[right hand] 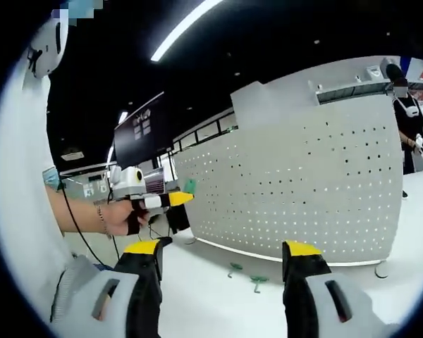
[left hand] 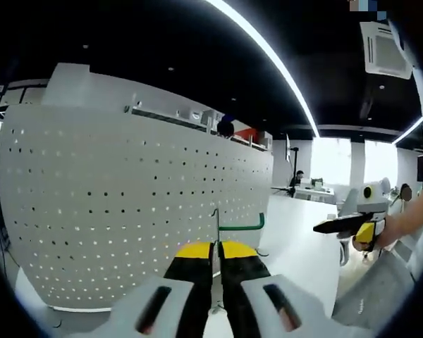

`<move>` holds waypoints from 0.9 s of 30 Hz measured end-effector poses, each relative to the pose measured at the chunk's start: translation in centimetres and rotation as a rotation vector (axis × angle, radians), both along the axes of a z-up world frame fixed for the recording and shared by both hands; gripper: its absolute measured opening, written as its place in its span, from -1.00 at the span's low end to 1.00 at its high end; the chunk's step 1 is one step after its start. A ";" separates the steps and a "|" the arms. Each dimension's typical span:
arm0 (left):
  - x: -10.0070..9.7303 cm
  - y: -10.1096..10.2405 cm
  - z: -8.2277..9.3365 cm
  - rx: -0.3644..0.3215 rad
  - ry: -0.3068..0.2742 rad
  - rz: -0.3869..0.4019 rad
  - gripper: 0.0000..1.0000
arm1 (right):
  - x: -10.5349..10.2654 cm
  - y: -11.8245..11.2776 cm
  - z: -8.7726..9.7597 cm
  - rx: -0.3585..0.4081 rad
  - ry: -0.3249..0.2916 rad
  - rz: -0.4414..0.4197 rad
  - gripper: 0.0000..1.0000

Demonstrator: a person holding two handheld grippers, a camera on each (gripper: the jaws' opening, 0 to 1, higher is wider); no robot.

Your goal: Insert the hook assembly into the mounting plate slot until the hook locks in place.

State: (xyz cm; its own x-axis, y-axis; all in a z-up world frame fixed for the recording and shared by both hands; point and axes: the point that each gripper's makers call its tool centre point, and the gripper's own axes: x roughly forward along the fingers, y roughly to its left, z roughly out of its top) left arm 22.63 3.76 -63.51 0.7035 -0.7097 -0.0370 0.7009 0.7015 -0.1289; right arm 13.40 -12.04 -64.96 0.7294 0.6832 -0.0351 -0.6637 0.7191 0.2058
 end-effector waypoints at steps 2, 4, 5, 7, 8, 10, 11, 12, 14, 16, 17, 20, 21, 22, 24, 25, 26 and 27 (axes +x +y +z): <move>-0.2 -0.2 -0.2 0.009 -0.001 0.000 -0.95 | 0.3 0.5 0.0 -0.005 0.003 0.010 0.28; -0.3 -0.2 -0.3 0.006 0.000 0.006 -0.95 | 0.5 0.9 0.1 -0.003 0.001 0.018 0.28; -0.4 -0.2 -0.3 0.005 0.001 0.010 -0.95 | 0.6 1.2 0.2 -0.001 -0.001 0.022 0.28; -0.6 -0.3 -0.4 0.007 0.003 0.012 -0.95 | 0.8 1.6 0.4 0.004 -0.005 0.028 0.28; -0.7 -0.4 -0.4 0.008 0.004 0.012 -0.95 | 1.0 1.9 0.5 0.007 -0.005 0.032 0.28; -1.0 -0.5 -0.5 0.009 0.006 0.011 -0.95 | 1.1 2.7 1.0 0.028 -0.012 0.050 0.28; -1.1 -0.5 -0.6 0.011 0.006 0.013 -0.95 | 1.2 3.0 1.0 0.024 -0.015 0.054 0.27; -1.1 -0.5 -0.6 0.010 0.007 0.013 -0.96 | 1.3 3.2 1.1 0.020 -0.018 0.058 0.27; -1.3 -0.7 -0.6 0.007 0.008 0.015 -0.96 | 1.5 3.8 1.3 0.031 -0.021 0.068 0.27; -1.4 -0.8 -0.6 0.009 0.007 0.011 -0.96 | 1.7 4.2 1.5 0.036 -0.023 0.071 0.26; -1.4 -0.9 -0.5 0.011 0.006 0.012 -0.96 | 1.7 4.5 1.7 0.039 -0.026 0.074 0.26; -1.5 -1.1 -0.4 0.012 0.003 0.009 -0.96 | 1.8 5.0 1.8 0.044 -0.032 0.082 0.23; -1.6 -1.2 -0.3 0.012 0.002 0.008 -0.96 | 1.9 5.1 1.9 0.044 -0.033 0.083 0.23; -1.6 -1.3 -0.3 0.013 0.000 0.007 -0.96 | 1.9 5.1 1.9 0.045 -0.033 0.084 0.23; -1.6 -1.4 -0.3 0.011 0.001 0.005 -0.96 | 2.1 5.3 2.0 0.052 -0.032 0.087 0.23; -1.7 -1.6 -0.2 0.013 -0.002 0.002 -0.96 | 2.1 5.4 2.0 0.052 -0.033 0.087 0.23; -1.8 -1.7 -0.2 0.013 -0.001 0.000 -0.96 | 2.1 5.5 2.1 0.053 -0.034 0.089 0.22; -1.8 -1.8 -0.3 0.012 0.000 -0.002 -0.96 | 2.2 5.6 2.1 0.056 -0.032 0.091 0.21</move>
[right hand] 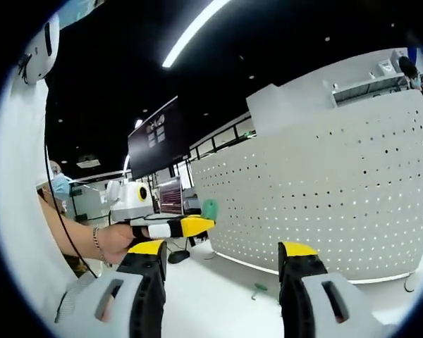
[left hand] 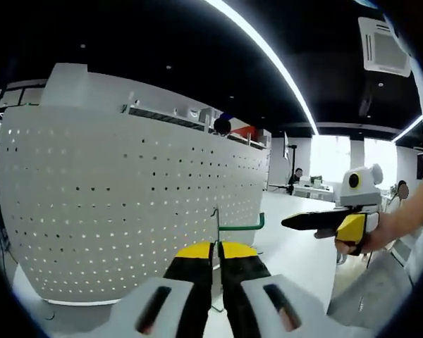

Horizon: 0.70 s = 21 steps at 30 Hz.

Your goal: Insert the hook assembly into the mounting plate slot until the hook locks in place.

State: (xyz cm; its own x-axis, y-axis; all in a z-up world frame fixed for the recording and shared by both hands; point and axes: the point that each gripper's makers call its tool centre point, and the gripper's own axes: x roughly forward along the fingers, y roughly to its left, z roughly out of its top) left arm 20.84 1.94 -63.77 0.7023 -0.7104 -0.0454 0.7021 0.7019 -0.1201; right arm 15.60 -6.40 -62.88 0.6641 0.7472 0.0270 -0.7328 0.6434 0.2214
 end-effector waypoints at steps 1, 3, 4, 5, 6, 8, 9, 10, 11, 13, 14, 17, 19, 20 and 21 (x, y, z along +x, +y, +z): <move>0.0 -0.1 -0.1 -0.002 0.002 -0.003 -0.96 | 0.0 0.1 0.0 0.003 -0.001 0.000 0.21; -0.1 -0.5 -0.2 0.003 0.005 -0.009 -0.96 | 0.2 0.2 0.1 0.011 -0.001 -0.002 0.21; -0.1 -0.6 -0.3 0.007 0.003 -0.010 -0.96 | 0.3 0.4 0.2 0.015 -0.001 -0.001 0.20; -0.2 -0.7 -0.3 0.008 0.003 -0.010 -0.96 | 0.3 0.6 0.3 0.013 -0.002 0.001 0.21; -0.2 -0.7 -0.2 0.006 0.003 -0.011 -0.96 | 0.3 0.8 0.3 0.010 -0.004 0.004 0.20; -0.3 -0.9 -0.2 0.007 0.002 -0.012 -0.96 | 0.4 1.0 0.3 0.012 -0.002 0.010 0.20; -0.4 -0.9 -0.2 0.007 0.003 -0.012 -0.96 | 0.5 1.2 0.5 0.019 -0.005 0.012 0.20; -0.4 -1.0 -0.2 0.005 0.003 -0.012 -0.96 | 0.5 1.4 0.6 0.022 -0.006 0.012 0.20; -0.4 -1.0 -0.2 0.005 0.003 -0.012 -0.96 | 0.6 1.5 0.7 0.024 -0.006 0.012 0.20; -0.5 -1.0 -0.1 0.003 0.004 -0.013 -0.96 | 0.7 1.9 0.9 0.029 -0.005 0.021 0.20; -0.5 -1.1 0.0 0.002 0.005 -0.013 -0.96 | 0.7 2.1 1.1 0.039 -0.010 0.028 0.20; -0.5 -1.0 0.0 -0.001 0.004 -0.008 -0.96 | 0.9 2.4 1.4 0.053 -0.011 0.032 0.20; -0.5 -1.0 0.1 0.002 0.000 -0.008 -0.96 | 1.1 2.7 1.5 0.057 -0.010 0.037 0.19; -0.6 -1.0 0.2 0.004 -0.001 -0.007 -0.96 | 1.1 2.8 1.5 0.056 -0.012 0.038 0.18; -0.6 -1.0 0.2 0.004 -0.002 -0.006 -0.96 | 1.1 2.9 1.6 0.058 -0.013 0.039 0.17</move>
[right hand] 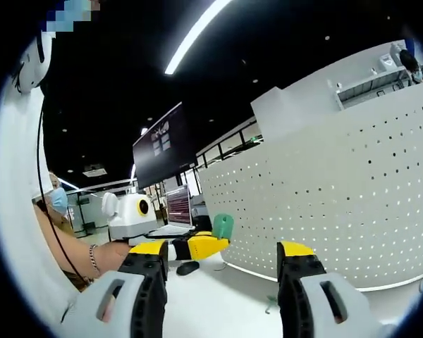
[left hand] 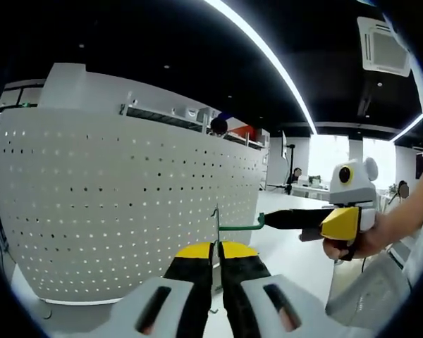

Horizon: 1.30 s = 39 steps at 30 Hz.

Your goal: Insert the hook assembly into the mounting plate slot until the hook locks in place.

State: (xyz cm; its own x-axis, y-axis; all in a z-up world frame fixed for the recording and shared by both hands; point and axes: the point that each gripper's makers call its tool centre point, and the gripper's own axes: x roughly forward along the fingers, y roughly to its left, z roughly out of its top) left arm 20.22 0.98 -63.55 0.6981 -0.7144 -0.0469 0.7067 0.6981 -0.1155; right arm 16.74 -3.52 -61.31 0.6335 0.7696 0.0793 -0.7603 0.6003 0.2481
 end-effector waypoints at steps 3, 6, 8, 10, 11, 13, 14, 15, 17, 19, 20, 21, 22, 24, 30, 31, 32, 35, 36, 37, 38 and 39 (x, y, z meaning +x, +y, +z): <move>-0.1 0.0 0.1 -0.006 0.000 0.004 -0.96 | 0.3 0.3 0.3 0.012 -0.003 -0.004 0.16; -0.1 0.0 0.1 -0.007 -0.001 0.003 -0.95 | 0.6 0.6 0.7 0.024 -0.004 -0.009 0.15; -0.1 0.0 0.2 -0.013 0.001 0.004 -0.95 | 0.7 1.0 0.7 0.028 -0.002 -0.003 0.12; -0.1 -0.1 0.3 -0.009 -0.006 0.004 -0.96 | 0.9 1.4 0.7 0.022 -0.001 0.001 0.10; -0.1 -0.1 0.4 -0.010 -0.006 0.003 -0.96 | 1.0 1.5 0.7 0.022 0.002 0.002 0.10; 0.0 -0.1 0.5 -0.011 -0.011 0.004 -0.96 | 1.1 1.8 0.9 0.035 0.007 0.006 0.10; 0.0 -0.1 0.5 -0.011 -0.010 0.003 -0.96 | 1.2 2.0 0.9 0.034 0.007 0.006 0.09; 0.0 -0.2 0.5 -0.013 -0.010 0.003 -0.96 | 1.3 2.2 0.9 0.033 0.008 0.012 0.09; 0.0 -0.1 0.6 -0.015 -0.011 0.005 -0.96 | 1.4 2.4 1.0 0.033 0.010 0.015 0.09; 0.0 -0.1 0.5 -0.014 -0.011 0.006 -0.96 | 1.6 2.6 1.1 0.036 0.011 0.017 0.08; 0.0 -0.2 0.5 -0.015 -0.011 0.006 -0.96 | 1.7 2.7 1.0 0.033 0.014 0.017 0.06; 0.0 -0.2 0.6 -0.015 -0.011 0.005 -0.96 | 1.8 2.8 1.0 0.034 0.019 0.019 0.05; 0.0 -0.2 0.6 -0.015 -0.012 0.006 -0.96 | 1.8 2.9 1.0 0.036 0.021 0.019 0.05; 0.0 -0.2 0.6 -0.016 -0.013 0.006 -0.96 | 1.8 3.0 1.2 0.041 0.020 0.021 0.01; 0.0 -0.2 0.8 -0.020 -0.016 0.007 -0.96 | 2.0 3.6 1.1 0.038 0.040 0.036 -0.19; 0.0 -0.3 0.8 -0.020 -0.016 0.006 -0.96 | 2.0 3.7 1.1 0.034 0.038 0.037 -0.21; 0.0 -0.3 0.8 -0.018 -0.018 0.006 -0.95 | 2.0 3.8 1.1 0.034 0.036 0.037 -0.22; 0.0 -0.1 0.8 -0.024 -0.015 0.013 -0.95 | 2.3 3.9 0.9 0.020 0.045 0.029 -0.32; 0.1 -0.1 0.8 -0.024 -0.015 0.014 -0.95 | 2.3 3.9 1.0 0.029 0.046 0.036 -0.35; 0.1 0.0 0.8 -0.022 -0.016 0.015 -0.95 | 2.3 4.0 1.1 0.033 0.046 0.037 -0.38; 0.1 0.0 0.8 -0.021 -0.016 0.015 -0.95 | 2.3 4.0 1.1 0.030 0.045 0.038 -0.42; 0.1 0.0 0.8 -0.021 -0.016 0.015 -0.95 | 2.3 4.1 1.1 0.025 0.042 0.038 -0.44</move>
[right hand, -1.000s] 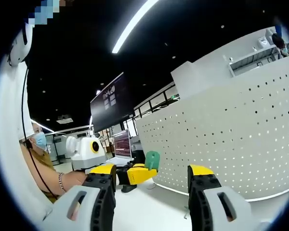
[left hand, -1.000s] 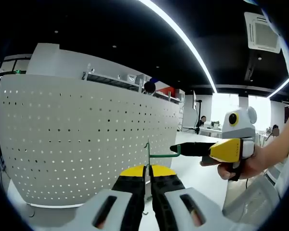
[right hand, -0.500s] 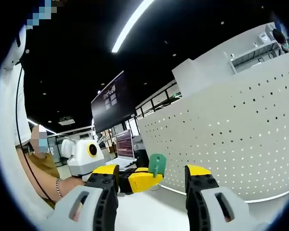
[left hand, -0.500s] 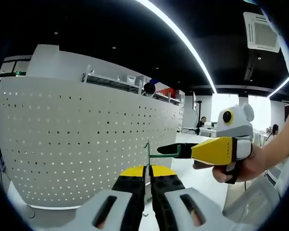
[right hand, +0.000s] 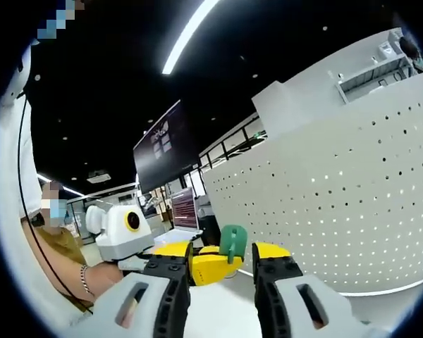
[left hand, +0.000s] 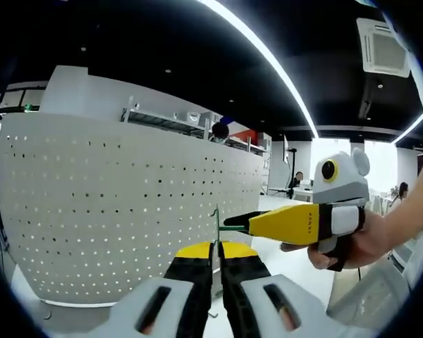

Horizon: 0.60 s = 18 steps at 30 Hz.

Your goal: Insert the hook assembly into the mounting plate slot until the hook locks in place.

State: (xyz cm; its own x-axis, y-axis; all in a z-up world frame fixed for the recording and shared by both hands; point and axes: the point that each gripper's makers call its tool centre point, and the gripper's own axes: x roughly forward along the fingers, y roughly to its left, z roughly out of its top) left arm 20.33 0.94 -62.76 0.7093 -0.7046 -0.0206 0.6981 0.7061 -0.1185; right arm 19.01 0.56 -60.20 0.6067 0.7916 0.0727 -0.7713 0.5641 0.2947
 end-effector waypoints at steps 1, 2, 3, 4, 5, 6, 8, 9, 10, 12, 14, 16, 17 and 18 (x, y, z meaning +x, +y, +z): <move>0.0 0.0 0.0 0.000 0.000 0.000 -0.95 | 0.1 0.1 -0.1 -0.008 0.002 -0.002 -0.47; 0.0 0.0 0.0 0.001 -0.002 -0.001 -0.95 | 0.1 0.1 -0.2 -0.012 0.007 0.000 -0.49; 0.0 -0.1 0.0 0.002 -0.001 -0.001 -0.95 | 0.0 0.2 -0.1 -0.005 0.008 0.006 -0.52; 0.0 -0.1 0.0 0.002 -0.002 -0.001 -0.95 | 0.0 0.2 -0.1 -0.005 0.008 0.006 -0.54; -0.1 -0.1 0.0 0.003 -0.002 -0.002 -0.95 | 0.1 0.1 -0.1 -0.007 0.007 0.001 -0.56; -0.1 -0.2 0.0 0.004 -0.003 -0.002 -0.96 | 0.1 0.1 -0.1 -0.007 0.007 0.000 -0.59; -0.1 -0.2 0.0 0.002 -0.001 -0.002 -0.95 | 0.1 0.1 -0.1 -0.006 0.009 0.004 -0.67; -0.1 -0.3 -0.1 0.002 0.000 -0.002 -0.96 | 0.1 0.1 -0.2 -0.014 0.007 0.002 -0.69; -0.1 -0.4 -0.1 0.008 -0.002 -0.004 -0.96 | 0.2 0.2 -0.2 -0.020 0.005 0.001 -0.70; -0.1 -0.4 -0.1 0.003 0.001 -0.001 -0.96 | 0.2 0.3 -0.3 -0.019 0.011 0.002 -0.70; 0.0 -0.4 -0.1 0.004 -0.001 -0.001 -0.96 | 0.3 0.2 -0.3 -0.017 0.011 -0.002 -0.71; 0.0 -0.4 -0.1 0.004 -0.002 -0.002 -0.96 | 0.3 0.1 -0.2 -0.015 0.011 -0.006 -0.74; 0.0 -0.4 0.0 0.004 -0.004 0.000 -0.96 | 0.3 0.0 0.0 -0.018 -0.003 -0.011 -0.76; 0.0 -0.4 0.0 0.005 -0.003 0.001 -0.96 | 0.3 0.0 0.0 -0.018 -0.004 -0.012 -0.77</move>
State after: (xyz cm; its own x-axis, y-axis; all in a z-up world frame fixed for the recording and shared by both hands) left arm 20.32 0.58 -62.79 0.7100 -0.7038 -0.0218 0.6977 0.7074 -0.1133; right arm 19.31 0.53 -60.19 0.6157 0.7857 0.0610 -0.7657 0.5781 0.2819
